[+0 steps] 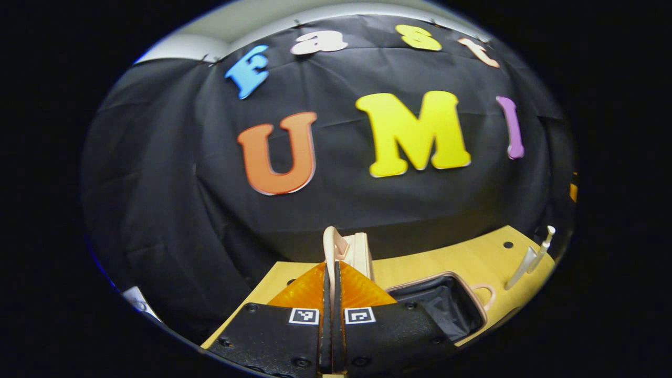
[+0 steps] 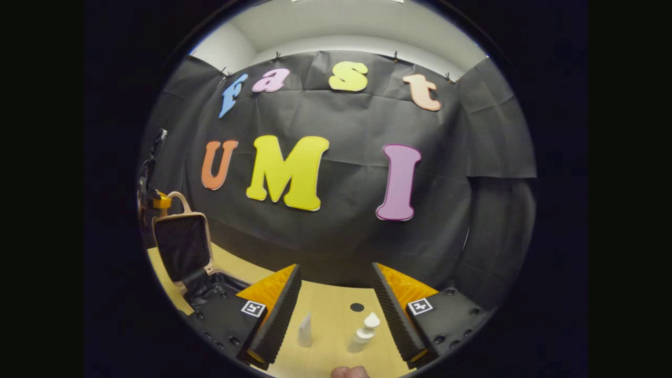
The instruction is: First open the suitcase, pack the skin care products into it, and then close the suitcase.
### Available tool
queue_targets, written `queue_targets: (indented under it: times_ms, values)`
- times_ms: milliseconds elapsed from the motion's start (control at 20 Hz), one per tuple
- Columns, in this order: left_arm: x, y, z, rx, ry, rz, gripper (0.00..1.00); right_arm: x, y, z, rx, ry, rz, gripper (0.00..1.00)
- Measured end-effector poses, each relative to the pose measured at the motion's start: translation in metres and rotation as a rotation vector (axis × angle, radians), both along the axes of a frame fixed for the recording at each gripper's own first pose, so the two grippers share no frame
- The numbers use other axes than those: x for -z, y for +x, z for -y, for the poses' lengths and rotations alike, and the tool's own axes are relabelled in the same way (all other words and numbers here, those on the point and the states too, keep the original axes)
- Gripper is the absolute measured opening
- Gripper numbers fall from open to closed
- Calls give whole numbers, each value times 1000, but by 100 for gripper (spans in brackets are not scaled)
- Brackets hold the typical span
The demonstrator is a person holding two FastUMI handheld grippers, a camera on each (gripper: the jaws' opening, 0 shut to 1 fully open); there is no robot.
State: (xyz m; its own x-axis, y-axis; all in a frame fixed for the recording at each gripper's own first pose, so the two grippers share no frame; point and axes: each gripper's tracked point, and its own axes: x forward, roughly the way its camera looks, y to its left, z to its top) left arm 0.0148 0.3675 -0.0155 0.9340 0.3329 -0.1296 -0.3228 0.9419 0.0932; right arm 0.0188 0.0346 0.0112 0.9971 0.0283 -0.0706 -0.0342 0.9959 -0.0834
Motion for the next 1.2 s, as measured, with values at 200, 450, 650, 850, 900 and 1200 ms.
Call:
queue_targets:
  times_ms: [200, 450, 650, 850, 900, 1200]
  values:
    - [69, -3, -91, -90, -275, 16, 4, 7, 1, -24, -37, -43, -27, 80]
    - [206, 13, -140, -145, -656, -74, 4, 33, -6, -32, -31, -69, -118, 80]
    - [263, -8, -151, -143, -752, -161, 4, 32, -2, -51, -64, -110, -123, 80]
    - [274, -7, -155, -178, -847, -145, 7, 34, -1, -66, -100, -125, -123, 80]
    - [276, -8, -153, -178, -842, -160, 10, 35, -1, -66, -103, -120, -124, 80]
    - [241, -18, -140, -145, -681, -202, 40, 36, 1, -58, -99, -60, -122, 80]
